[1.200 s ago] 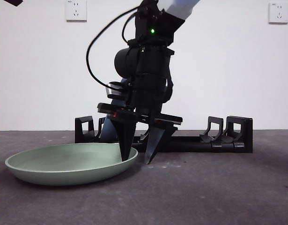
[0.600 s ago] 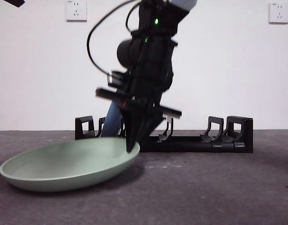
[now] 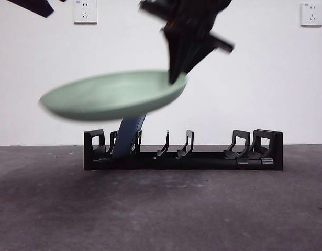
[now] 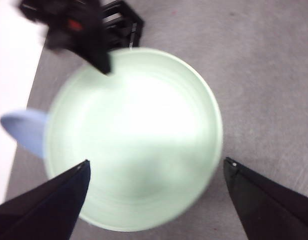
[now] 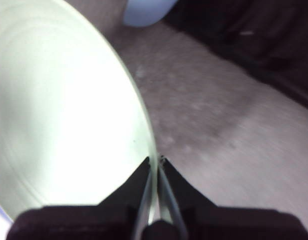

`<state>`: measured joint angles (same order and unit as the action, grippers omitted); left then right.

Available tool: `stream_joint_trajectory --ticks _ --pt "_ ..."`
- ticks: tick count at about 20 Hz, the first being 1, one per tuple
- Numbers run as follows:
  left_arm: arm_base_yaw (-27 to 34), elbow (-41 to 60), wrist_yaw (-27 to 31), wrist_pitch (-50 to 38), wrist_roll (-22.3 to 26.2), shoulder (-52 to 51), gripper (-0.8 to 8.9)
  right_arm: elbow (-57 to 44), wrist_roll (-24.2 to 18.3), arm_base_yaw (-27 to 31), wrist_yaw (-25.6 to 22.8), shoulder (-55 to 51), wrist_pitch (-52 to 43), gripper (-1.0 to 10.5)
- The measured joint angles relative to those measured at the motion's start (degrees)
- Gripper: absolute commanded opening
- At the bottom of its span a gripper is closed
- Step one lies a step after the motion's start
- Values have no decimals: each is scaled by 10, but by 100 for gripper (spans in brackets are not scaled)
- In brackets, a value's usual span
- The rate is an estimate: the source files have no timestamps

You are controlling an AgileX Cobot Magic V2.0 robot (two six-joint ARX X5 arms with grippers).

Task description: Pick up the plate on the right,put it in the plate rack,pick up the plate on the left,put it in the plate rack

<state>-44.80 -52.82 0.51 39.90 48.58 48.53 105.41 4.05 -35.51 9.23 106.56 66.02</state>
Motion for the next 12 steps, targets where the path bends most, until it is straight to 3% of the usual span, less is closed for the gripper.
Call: stream_joint_trajectory --ticks 4,7,12 --pt "-94 0 112 -19 85 33 447 0 0 32 4 -47 50 -15" --pt "-132 0 181 -75 144 71 446 0 0 44 37 -61 66 -15" --pt "-138 0 193 -91 182 120 446 0 0 43 43 -83 71 -15"
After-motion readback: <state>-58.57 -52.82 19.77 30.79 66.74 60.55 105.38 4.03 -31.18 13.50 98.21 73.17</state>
